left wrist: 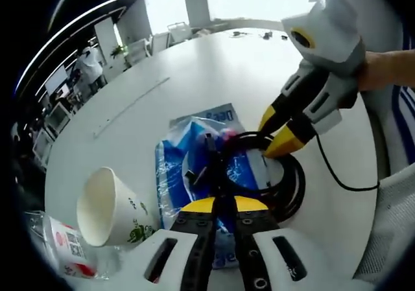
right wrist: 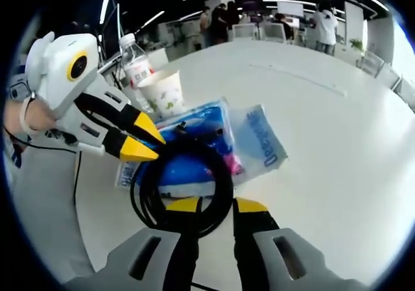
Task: Arrange the tabletop items into an orderly group along one side of the table until the central work area is clear of visible clutter.
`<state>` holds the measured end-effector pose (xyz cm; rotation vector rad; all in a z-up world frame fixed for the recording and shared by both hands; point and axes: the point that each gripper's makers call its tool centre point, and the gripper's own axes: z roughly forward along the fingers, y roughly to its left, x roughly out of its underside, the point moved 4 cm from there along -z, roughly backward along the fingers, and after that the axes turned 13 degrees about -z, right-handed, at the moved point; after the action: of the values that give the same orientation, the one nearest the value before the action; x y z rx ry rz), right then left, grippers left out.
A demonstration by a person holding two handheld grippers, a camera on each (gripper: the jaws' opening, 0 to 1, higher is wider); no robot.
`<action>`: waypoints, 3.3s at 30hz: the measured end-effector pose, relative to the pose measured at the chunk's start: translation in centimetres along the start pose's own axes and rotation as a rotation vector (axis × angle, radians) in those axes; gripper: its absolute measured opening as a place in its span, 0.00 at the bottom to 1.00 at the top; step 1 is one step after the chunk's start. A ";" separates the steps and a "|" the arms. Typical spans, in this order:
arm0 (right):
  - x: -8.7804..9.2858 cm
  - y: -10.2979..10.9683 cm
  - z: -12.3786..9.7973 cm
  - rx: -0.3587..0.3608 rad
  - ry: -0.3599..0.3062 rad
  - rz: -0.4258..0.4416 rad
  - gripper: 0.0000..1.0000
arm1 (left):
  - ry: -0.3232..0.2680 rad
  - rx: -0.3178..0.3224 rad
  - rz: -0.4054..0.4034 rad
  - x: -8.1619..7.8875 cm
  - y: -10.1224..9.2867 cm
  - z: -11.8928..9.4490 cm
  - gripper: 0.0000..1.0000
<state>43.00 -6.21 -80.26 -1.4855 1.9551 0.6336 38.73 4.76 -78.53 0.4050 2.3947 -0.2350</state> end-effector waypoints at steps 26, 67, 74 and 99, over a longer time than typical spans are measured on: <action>-0.1 -0.5 -0.3 0.062 0.014 0.109 0.07 | -0.065 0.008 -0.043 -0.5 0.1 -0.4 0.00; 1.0 -0.1 -7.5 0.166 -0.062 0.166 0.02 | -0.127 0.103 -0.066 -3.2 -4.8 -1.8 0.00; 2.5 -0.4 -9.7 0.208 -0.054 0.176 0.02 | -0.130 0.144 -0.060 -4.0 -7.2 -1.4 0.00; 8.4 -3.7 -14.6 0.296 0.016 0.230 0.02 | -0.103 0.260 -0.013 -6.7 -14.0 3.4 0.00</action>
<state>42.42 -22.88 -75.95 -1.1007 2.1428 0.4051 40.67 -10.79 -75.84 0.4839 2.2724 -0.5638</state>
